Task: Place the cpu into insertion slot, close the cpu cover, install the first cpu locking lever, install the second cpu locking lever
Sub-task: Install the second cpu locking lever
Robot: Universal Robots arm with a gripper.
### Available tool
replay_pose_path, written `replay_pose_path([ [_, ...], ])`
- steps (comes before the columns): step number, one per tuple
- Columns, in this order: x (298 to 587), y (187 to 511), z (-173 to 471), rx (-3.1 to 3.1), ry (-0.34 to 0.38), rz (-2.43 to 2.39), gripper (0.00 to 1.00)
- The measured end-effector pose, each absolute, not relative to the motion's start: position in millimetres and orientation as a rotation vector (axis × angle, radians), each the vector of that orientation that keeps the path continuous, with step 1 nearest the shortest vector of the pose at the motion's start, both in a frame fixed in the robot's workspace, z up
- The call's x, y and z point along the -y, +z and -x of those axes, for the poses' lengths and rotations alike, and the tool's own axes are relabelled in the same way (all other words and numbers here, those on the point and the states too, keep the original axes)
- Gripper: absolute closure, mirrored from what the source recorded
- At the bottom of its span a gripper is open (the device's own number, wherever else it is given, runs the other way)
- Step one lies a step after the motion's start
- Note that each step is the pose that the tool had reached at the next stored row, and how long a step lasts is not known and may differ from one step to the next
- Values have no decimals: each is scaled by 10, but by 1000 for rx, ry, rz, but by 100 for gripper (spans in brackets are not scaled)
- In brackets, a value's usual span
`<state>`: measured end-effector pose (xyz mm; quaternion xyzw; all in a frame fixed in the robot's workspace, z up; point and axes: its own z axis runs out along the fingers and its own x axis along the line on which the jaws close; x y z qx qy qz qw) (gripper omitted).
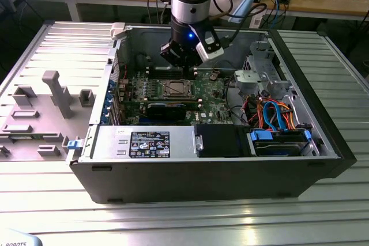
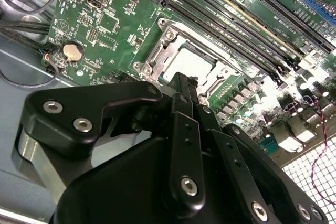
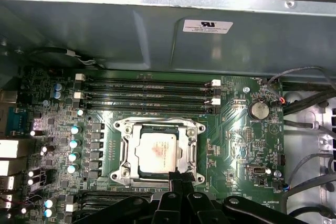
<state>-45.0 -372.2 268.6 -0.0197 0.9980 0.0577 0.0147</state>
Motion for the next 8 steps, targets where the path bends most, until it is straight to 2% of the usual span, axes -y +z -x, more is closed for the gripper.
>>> replay_pose_path([
  [8,3738,2696,451,-3106,179,61,89],
])
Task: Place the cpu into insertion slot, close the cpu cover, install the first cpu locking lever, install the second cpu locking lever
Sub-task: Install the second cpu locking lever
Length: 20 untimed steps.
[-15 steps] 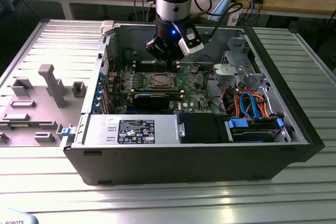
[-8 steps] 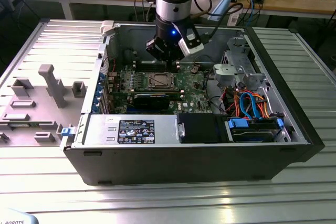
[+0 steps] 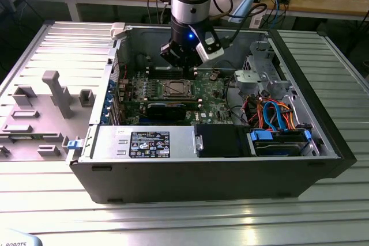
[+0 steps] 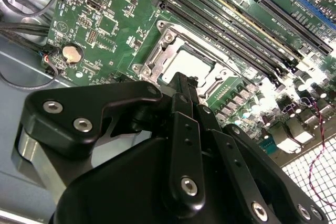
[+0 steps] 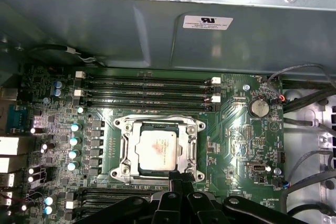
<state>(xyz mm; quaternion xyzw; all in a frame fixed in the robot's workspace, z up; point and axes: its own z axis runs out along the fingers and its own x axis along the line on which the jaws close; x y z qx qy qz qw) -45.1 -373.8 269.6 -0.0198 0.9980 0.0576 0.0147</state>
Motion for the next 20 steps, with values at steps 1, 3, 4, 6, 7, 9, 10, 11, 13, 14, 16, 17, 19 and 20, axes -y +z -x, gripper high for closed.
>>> replay_pose_path([
  [1,3737,2710,451,-3106,180,62,89],
  [3,3739,2728,453,-3106,180,61,89],
  [4,3744,2729,456,-3106,180,61,89],
  [6,3779,2727,459,-3107,179,61,89],
  [7,3801,2721,471,-3107,179,61,89],
  [9,3832,2708,514,-3108,181,61,89],
  [10,3836,2699,534,-3108,181,61,89],
  [11,3836,2687,541,-3111,182,61,89],
  [13,3837,2682,548,-3113,181,60,89],
  [14,3837,2682,548,-3114,181,60,89],
  [16,3837,2681,548,-3114,181,60,89],
  [17,3837,2681,548,-3114,181,60,89],
  [19,3837,2681,548,-3114,181,60,89],
  [20,3837,2681,548,-3114,182,60,89],
])
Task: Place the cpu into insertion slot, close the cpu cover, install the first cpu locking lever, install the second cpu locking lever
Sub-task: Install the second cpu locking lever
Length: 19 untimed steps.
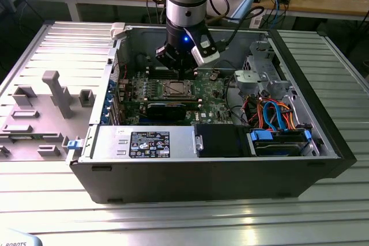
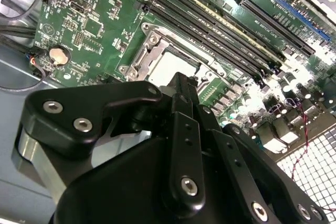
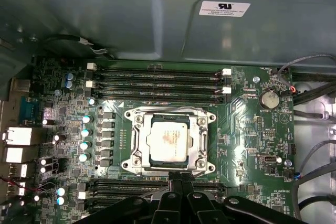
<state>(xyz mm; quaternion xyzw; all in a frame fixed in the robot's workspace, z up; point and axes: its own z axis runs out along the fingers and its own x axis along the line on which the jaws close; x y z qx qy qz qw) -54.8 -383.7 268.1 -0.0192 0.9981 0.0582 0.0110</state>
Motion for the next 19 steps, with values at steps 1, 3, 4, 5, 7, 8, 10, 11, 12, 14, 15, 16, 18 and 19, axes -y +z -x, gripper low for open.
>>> replay_pose_path([
  [1,3837,2681,548,-3114,182,60,89],
  [3,3837,2681,545,-3114,182,60,89],
  [4,3837,2680,544,-3114,181,60,89],
  [5,3840,2679,544,-3114,181,59,89],
  [7,3871,2669,544,-3120,181,59,89],
  [8,3892,2663,544,-3128,182,56,89],
  [10,3921,2638,544,-3136,182,55,89],
  [11,3930,2627,544,-3139,183,54,89],
  [12,3948,2611,544,-3146,183,54,89],
  [14,4008,2566,554,-3158,184,53,89],
  [15,4021,2552,558,-3161,184,53,89],
  [16,4028,2537,568,-3163,185,52,89],
  [18,4035,2503,620,-3167,185,53,89],
  [19,4036,2478,664,-3169,185,55,89],
])
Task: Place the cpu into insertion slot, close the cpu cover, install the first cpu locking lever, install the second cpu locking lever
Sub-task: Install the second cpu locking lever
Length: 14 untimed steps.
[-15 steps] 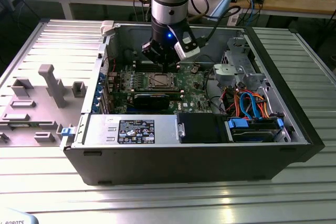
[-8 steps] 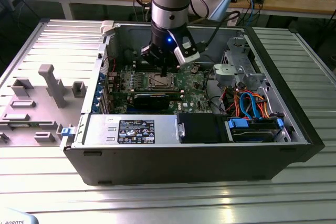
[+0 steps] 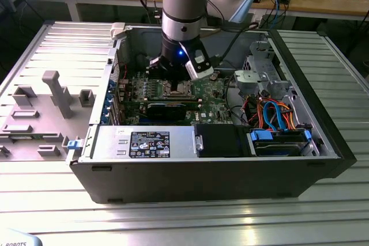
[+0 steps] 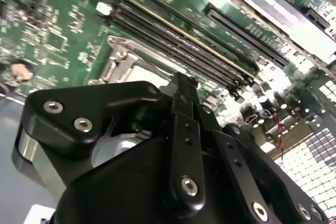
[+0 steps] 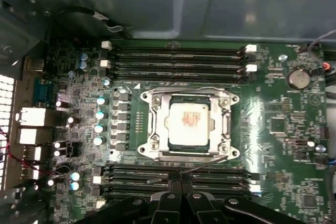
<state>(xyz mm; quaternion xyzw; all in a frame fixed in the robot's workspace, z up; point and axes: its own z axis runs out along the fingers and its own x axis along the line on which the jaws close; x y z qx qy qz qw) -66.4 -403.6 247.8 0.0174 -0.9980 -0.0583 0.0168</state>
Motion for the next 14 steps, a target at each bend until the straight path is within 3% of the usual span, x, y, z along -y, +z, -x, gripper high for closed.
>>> replay_pose_path([
  [14,4098,2256,790,3094,-207,-139,89],
])
